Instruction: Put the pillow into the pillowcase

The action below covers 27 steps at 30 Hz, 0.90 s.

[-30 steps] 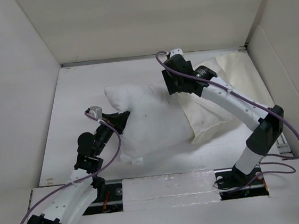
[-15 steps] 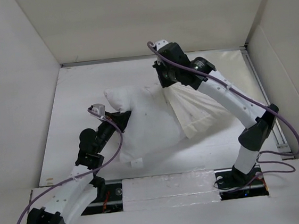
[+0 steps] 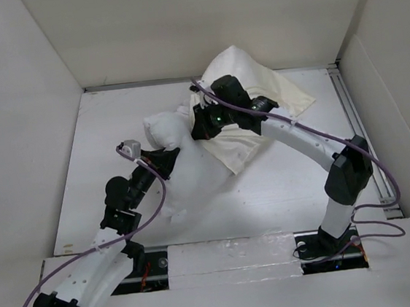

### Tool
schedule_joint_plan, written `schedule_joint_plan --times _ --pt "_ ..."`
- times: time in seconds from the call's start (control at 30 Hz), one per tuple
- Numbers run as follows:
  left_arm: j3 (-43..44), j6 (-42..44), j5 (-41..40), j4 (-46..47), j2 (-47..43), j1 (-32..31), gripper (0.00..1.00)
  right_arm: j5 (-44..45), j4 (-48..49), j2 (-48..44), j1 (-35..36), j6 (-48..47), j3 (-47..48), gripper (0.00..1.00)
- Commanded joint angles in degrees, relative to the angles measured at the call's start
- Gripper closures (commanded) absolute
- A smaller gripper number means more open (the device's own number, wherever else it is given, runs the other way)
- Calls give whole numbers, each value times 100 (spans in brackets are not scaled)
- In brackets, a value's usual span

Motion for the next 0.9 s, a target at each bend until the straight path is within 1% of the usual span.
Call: schedule_joint_plan --times 0.0,0.03,0.07,0.1,0.13,0.17,0.2,0.23,0.27,0.3,0.33,0.4,0.43,0.47,0.53,0.57,0.6,0.63,0.67,0.7,0.77,0.8,0.87 --pt "242 -212 292 715 -180 -115 100 -758 739 -46 291 134 -480 100" --pt "180 -212 291 715 -241 -115 100 -609 739 -46 291 134 -664 100" --pt "179 -212 291 715 -242 -115 100 -407 661 -255 352 82 -770 100" --pt "92 -212 213 715 -312 -115 100 39 747 -449 414 81 -945 100" --pt "13 -212 108 715 -382 -115 100 400 835 -677 553 81 -1399 100" --pt "12 -151 11 602 -557 -115 100 900 905 -932 633 272 -1630 100" --pt "-40 -89 -86 496 -645 -115 100 1435 810 -1378 712 353 -1815 96" --pt "-40 -89 -304 443 -725 -115 100 2111 748 -1574 774 423 -2000 90" --pt "-40 16 -385 442 -786 -228 100 2318 748 -1767 862 502 -2437 51" --pt "-40 78 -386 442 -839 -281 100 2529 748 -2117 862 651 -2641 31" --pt "-40 218 -438 390 -840 -343 100 2809 582 -2303 932 652 -2808 23" --pt "-40 341 -334 390 -700 -466 100 2969 581 -2690 994 722 -3178 20" --pt "12 394 -220 390 -647 -466 100 3083 476 -3075 994 723 -3231 16" --pt "12 447 77 451 -585 -466 100 3389 353 -3235 994 723 -3128 9" --pt "74 623 430 547 -497 -466 100 3847 11 -3438 994 723 -2821 8" --pt "74 623 580 548 -436 -466 100 4345 -391 -3439 994 723 -2628 8" --pt "74 675 581 548 -435 -466 100 4576 -604 -3439 994 723 -2182 8" --pt "74 676 581 548 -435 -466 100 4787 -797 -3352 994 653 -1942 8" --pt "74 676 581 600 -505 -466 100 4998 -1217 -3168 994 600 -1705 8" --pt "74 676 659 601 -506 -466 100 5401 -1421 -3062 994 600 -1233 10" --pt "-92 825 800 854 -637 -466 100 5807 -1756 -2808 994 600 -800 11" --pt "-145 825 801 855 -637 -553 100 6183 -2027 -2719 994 600 -597 11" --pt "-146 825 749 855 -699 -615 100 6432 -2301 -2509 916 538 61 13"
